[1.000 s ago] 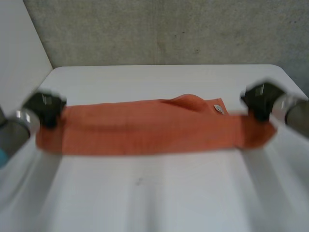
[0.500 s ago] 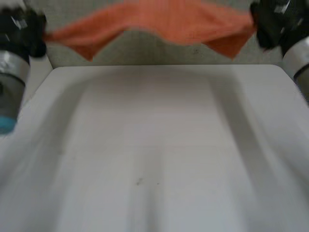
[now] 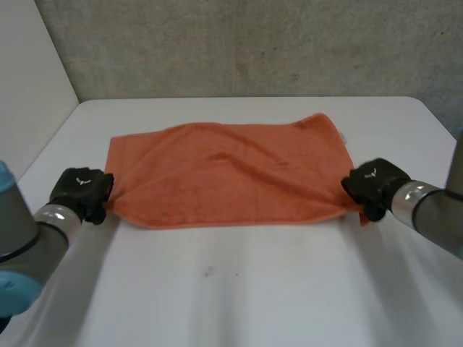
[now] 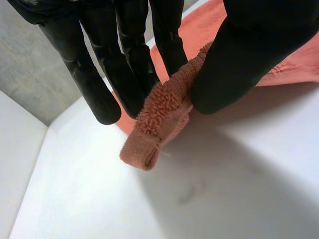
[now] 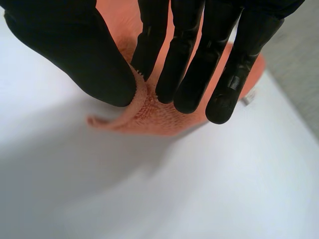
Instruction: Fold the laundry
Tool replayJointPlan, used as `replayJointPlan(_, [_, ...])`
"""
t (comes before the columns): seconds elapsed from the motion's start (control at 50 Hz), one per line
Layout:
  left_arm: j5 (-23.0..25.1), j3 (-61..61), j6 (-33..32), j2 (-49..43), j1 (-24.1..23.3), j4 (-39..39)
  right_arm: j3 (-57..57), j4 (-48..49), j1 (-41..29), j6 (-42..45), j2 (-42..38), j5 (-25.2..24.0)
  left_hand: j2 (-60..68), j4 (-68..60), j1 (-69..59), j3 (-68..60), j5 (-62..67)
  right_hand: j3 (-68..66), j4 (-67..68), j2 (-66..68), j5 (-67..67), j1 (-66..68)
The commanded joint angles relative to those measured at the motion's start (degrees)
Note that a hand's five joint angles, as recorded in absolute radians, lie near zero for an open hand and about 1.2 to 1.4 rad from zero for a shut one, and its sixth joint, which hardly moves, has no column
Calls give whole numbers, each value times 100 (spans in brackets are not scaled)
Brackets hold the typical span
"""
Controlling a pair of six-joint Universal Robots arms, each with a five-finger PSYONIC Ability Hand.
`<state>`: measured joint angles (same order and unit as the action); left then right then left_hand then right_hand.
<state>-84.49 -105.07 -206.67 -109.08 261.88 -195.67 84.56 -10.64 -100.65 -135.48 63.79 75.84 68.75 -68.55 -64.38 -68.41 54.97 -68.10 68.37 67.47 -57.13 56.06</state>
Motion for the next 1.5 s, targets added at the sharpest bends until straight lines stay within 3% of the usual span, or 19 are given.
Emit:
replayJointPlan(0.02, [29, -444, -31, 1553, 47, 1880, 157, -1933, 239, 945, 696, 352, 1125, -1145, -1562, -1159, 1503, -1190, 1163, 1253, -1287, 2394])
replayJointPlan(0.12, [29, -524, -435, 2040, 56, 2340, 307, -2346, 397, 1656, 1065, 466, 1125, -1145, -1562, -1159, 1503, -1190, 1163, 1253, -1287, 2394])
replayJointPlan(0.26, [3, -418, -804, 2040, 100, 2077, 218, -1680, 344, 1639, 987, 458, 1125, -1145, -1562, -1159, 1503, -1190, 1163, 1253, -1287, 2394])
replayJointPlan(0.48, [-32, 459, -901, -218, 3, 1145, -18, -273, 335, 1200, -138, 510, 1125, -1145, -1562, -1159, 1503, -1190, 1163, 1253, -1287, 2394])
replayJointPlan(0.56, [-68, 1478, -927, -737, -50, 1048, -1087, 167, 318, 840, -613, 607, 1125, -1145, -1562, -1159, 1503, -1190, 1163, 1253, -1287, 2394])
replayJointPlan(0.7, [-41, 3517, -796, -817, -366, 777, -2691, 897, 326, 13, -622, 756, 1125, -1145, -1562, -1159, 1503, -1190, 1163, 1253, -1287, 2394])
replayJointPlan(0.72, [-41, 3519, -795, -817, -366, 776, -3056, 1550, 326, -500, -440, 765, 1125, -1145, -1562, -1159, 1503, -1190, 1163, 1253, -1287, 2394])
replayJointPlan(0.76, [-50, 4158, -647, -607, -462, 42, -3104, 1767, 326, -681, -306, 765, 1125, -1145, -1562, -1159, 1503, -1190, 1163, 1253, -1287, 2394])
replayJointPlan(0.78, [-59, 4222, -498, -362, -489, -432, -2982, 2368, 361, -1151, 216, 739, 1125, -1145, -1562, -1159, 1503, -1190, 1163, 1253, -1287, 2394])
replayJointPlan(0.86, [-76, 4074, -14, 88, -463, -1385, -2368, 2987, 379, -1690, 896, 643, 1125, -1145, -1562, -1159, 1503, -1190, 1163, 1253, -1287, 2394])
replayJointPlan(1.04, [-68, 2747, 233, 211, -375, -1351, -906, 3130, 406, -1903, 1276, 115, 1125, -1145, -1562, -1159, 1503, -1190, 1163, 1253, -1287, 2394])
replayJointPlan(1.18, [-6, 1367, 233, 97, -199, -1395, 313, 2954, 432, -1868, 1136, -605, 1125, -1145, -1562, -1159, 1503, -1190, 1163, 1253, -1287, 2394])
replayJointPlan(1.4, [-6, 470, 233, -404, -173, -1421, 1018, 1954, 599, -998, 248, -930, 1125, -1145, -1562, -1159, 1503, -1190, 1163, 1253, -1287, 2394])
replayJointPlan(1.5, [-6, 399, 233, -360, -68, -1413, 1141, 1855, 783, -1147, 178, -1010, 1125, -1145, -1562, -1159, 1503, -1190, 1163, 1253, -1287, 2394])
